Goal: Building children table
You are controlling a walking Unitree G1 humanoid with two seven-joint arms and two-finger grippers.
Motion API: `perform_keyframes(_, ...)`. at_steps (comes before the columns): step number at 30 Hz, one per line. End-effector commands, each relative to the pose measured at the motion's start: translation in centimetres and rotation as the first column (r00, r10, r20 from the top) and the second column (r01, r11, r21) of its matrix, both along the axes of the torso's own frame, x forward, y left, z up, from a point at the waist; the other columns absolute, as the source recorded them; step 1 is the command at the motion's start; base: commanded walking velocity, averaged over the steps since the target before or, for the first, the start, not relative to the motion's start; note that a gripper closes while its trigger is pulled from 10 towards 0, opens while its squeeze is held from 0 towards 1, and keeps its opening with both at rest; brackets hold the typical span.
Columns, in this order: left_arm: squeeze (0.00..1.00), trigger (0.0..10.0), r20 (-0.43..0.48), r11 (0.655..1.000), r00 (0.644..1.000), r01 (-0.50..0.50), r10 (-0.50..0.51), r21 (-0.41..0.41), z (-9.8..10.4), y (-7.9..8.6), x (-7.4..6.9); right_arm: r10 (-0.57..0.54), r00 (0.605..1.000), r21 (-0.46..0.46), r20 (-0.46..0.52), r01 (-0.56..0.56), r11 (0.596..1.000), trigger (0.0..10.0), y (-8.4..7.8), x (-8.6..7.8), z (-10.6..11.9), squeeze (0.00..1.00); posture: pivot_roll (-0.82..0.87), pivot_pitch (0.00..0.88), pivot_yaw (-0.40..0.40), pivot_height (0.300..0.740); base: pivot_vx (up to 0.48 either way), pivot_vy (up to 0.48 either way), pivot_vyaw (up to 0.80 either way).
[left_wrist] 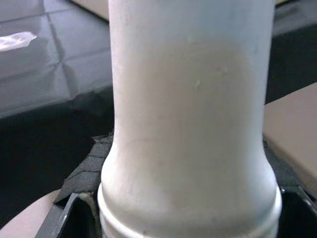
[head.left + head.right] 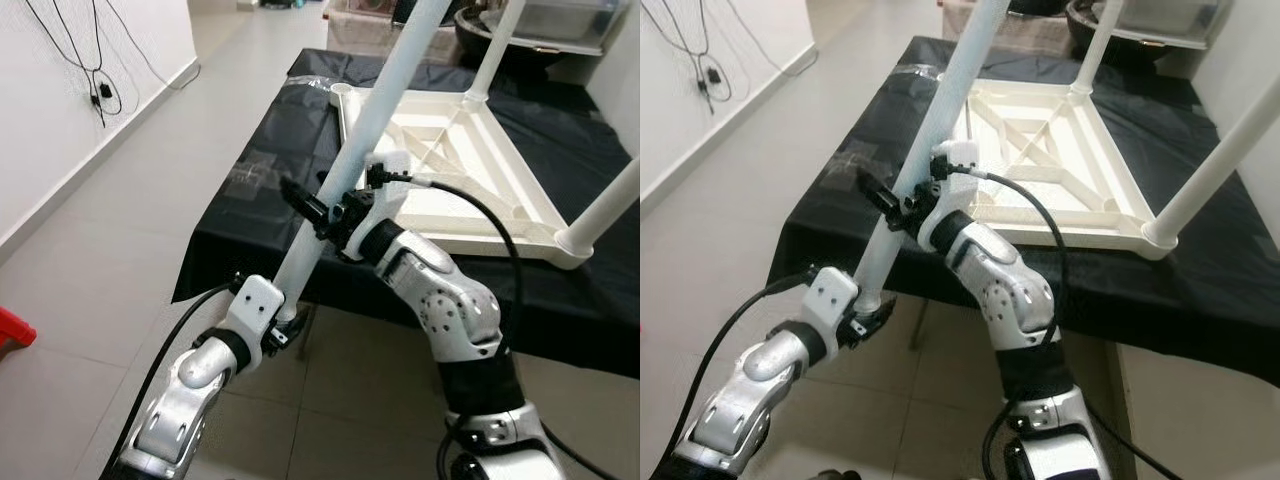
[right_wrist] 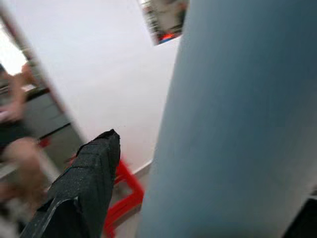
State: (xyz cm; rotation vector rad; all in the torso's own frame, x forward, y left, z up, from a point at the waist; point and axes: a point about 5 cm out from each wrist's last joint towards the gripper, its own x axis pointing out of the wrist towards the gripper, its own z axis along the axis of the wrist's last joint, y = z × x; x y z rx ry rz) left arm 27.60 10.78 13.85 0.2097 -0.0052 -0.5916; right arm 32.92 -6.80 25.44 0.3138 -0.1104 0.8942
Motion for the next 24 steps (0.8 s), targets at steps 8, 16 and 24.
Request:
perform_keyframes(8, 0.00, 10.0, -0.089, 0.990, 0.990, 0.103, -0.111, -0.093, -0.2, -0.6, -2.7, 0.290, 0.957, -0.065, -0.015, -0.290, 0.955, 10.0, 0.3, -1.9, -1.0, 0.00, 0.08, 0.114, -0.051, 0.740, 0.000, 0.000, 0.00)
perform_keyframes(16, 0.00, 10.0, -0.183, 0.958, 0.945, 0.244, -0.270, -0.151, -1.1, -2.2, -5.4, 0.377, 0.925, -0.120, -0.035, -0.379, 0.918, 10.0, 0.6, -2.9, -2.2, 0.00, 0.07, 0.093, -0.046, 0.740, 0.000, 0.000, 0.00)
perform_keyframes(24, 0.00, 10.0, -0.212, 0.952, 0.934, 0.258, -0.289, -0.162, -1.2, -2.3, -6.2, 0.422, 0.904, -0.132, -0.063, -0.427, 0.895, 4.8, 0.5, -3.2, -2.6, 0.00, 0.07, 0.086, -0.047, 0.740, 0.000, 0.000, 0.00)
